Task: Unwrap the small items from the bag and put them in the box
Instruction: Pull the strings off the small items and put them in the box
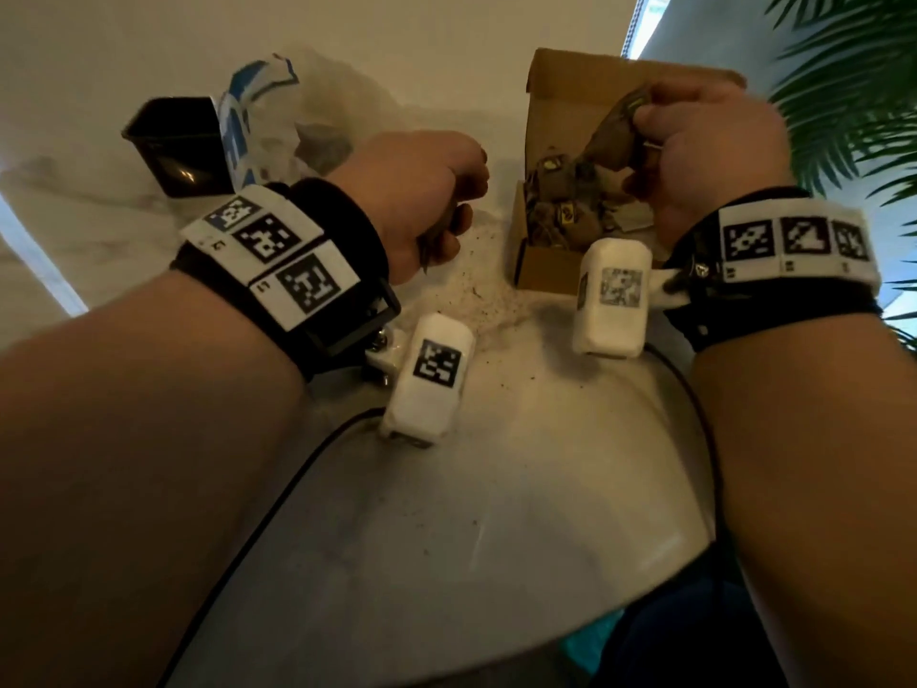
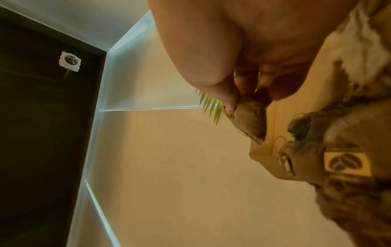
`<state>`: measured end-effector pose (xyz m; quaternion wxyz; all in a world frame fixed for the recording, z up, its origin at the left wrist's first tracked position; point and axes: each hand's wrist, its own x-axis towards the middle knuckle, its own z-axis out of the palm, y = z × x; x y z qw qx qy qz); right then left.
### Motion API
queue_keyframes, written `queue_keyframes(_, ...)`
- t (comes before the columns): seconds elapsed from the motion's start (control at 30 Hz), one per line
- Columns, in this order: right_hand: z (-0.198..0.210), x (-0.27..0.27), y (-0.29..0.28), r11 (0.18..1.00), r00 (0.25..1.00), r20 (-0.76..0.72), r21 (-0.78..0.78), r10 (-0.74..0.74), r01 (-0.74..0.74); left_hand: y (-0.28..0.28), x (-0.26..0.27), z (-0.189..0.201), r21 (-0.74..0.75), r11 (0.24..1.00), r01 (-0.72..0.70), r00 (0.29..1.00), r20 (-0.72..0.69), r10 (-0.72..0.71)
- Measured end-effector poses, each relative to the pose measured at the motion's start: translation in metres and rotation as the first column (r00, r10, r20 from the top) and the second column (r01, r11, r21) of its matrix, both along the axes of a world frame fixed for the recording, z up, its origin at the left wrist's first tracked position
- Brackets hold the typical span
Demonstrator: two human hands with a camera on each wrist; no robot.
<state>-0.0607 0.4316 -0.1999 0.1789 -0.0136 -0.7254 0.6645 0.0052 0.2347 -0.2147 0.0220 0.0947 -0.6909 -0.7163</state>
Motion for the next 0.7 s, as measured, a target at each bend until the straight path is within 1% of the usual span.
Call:
queue_keyframes(0.07,0.002,-0.004,0.001,0.995,0.998,0.058,0.097,-0.007,0.002,0.0,0.0,-0.001,0.009,1.0,0.01,1.0,0.014,-0.01)
queue_keyframes(0.13,0.004,-0.006,0.001,0.974,0.993,0.119,0.224,0.014,-0.041,0.0,-0.001,-0.002,0.03,0.999,0.017,1.0,0.022,-0.018)
queue_keyframes(0.23,0.002,-0.006,0.001,0.94,0.984,0.172,0.327,0.045,-0.1,-0.002,-0.003,-0.001,0.049,0.998,0.037,0.999,0.029,-0.038)
queue_keyframes(0.3,-0.002,-0.003,0.0,0.933,0.977,0.201,0.332,0.071,-0.137,-0.002,-0.003,-0.001,0.051,0.998,0.042,0.999,0.031,-0.044)
queue_keyframes(0.4,-0.007,-0.001,0.0,0.915,0.972,0.231,0.382,0.043,-0.131,-0.002,-0.003,-0.001,0.054,0.998,0.043,0.998,0.034,-0.044)
queue_keyframes(0.5,-0.006,0.0,-0.001,0.914,0.979,0.2,0.392,0.024,-0.102,-0.001,-0.002,0.0,0.067,0.997,0.034,0.998,0.041,-0.037)
queue_keyframes(0.6,-0.008,0.0,-0.002,0.917,0.976,0.216,0.383,0.026,-0.109,-0.001,0.0,0.001,0.101,0.995,0.025,0.998,0.058,-0.031)
queue_keyframes(0.7,-0.007,0.0,-0.003,0.898,0.979,0.203,0.428,0.018,-0.105,-0.003,0.0,0.002,0.147,0.989,0.023,0.997,0.067,-0.033)
